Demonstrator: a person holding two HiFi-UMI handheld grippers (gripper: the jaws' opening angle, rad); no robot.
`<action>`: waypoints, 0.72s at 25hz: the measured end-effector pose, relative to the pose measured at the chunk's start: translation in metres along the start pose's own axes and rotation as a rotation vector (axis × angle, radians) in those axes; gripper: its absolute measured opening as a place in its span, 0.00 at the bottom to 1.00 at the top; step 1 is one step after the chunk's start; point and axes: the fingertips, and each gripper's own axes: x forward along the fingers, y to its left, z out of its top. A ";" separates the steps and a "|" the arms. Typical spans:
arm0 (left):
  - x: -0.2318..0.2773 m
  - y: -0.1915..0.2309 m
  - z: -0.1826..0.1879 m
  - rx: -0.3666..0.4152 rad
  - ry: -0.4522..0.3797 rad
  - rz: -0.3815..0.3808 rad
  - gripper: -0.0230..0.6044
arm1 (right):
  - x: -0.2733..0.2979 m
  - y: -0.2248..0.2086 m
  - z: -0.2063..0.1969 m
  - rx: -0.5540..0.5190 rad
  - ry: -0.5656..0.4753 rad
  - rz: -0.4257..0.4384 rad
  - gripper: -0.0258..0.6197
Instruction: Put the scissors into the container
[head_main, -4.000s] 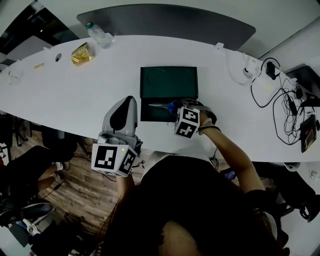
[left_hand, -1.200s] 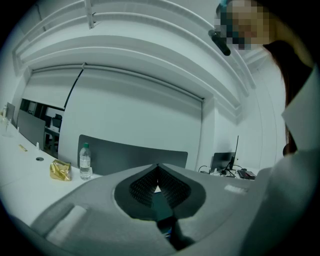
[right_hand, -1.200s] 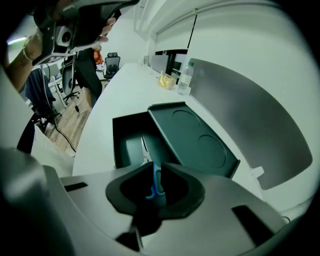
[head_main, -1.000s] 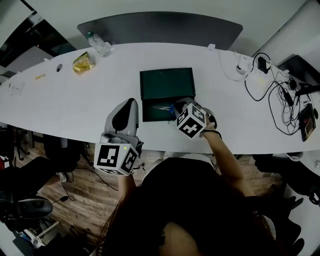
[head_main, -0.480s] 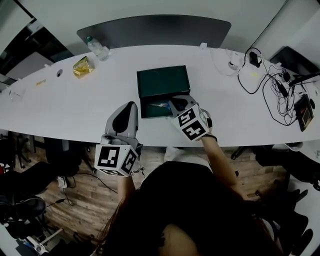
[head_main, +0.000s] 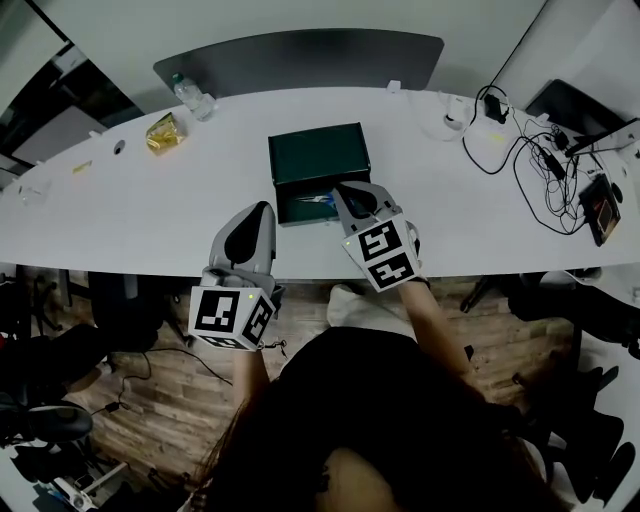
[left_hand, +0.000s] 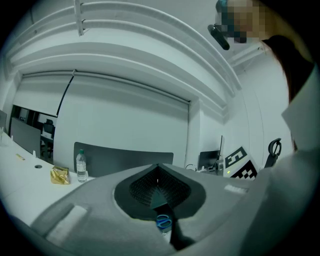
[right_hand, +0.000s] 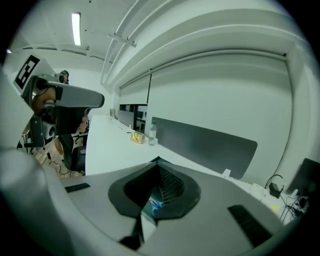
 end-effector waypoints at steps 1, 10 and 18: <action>-0.003 -0.002 0.000 0.002 0.000 -0.002 0.05 | -0.006 0.002 0.003 0.002 -0.011 -0.004 0.05; -0.027 -0.024 0.002 0.012 -0.008 -0.026 0.05 | -0.049 0.020 0.015 -0.007 -0.067 -0.031 0.05; -0.049 -0.045 0.003 0.025 -0.011 -0.045 0.05 | -0.084 0.038 0.023 -0.004 -0.119 -0.040 0.05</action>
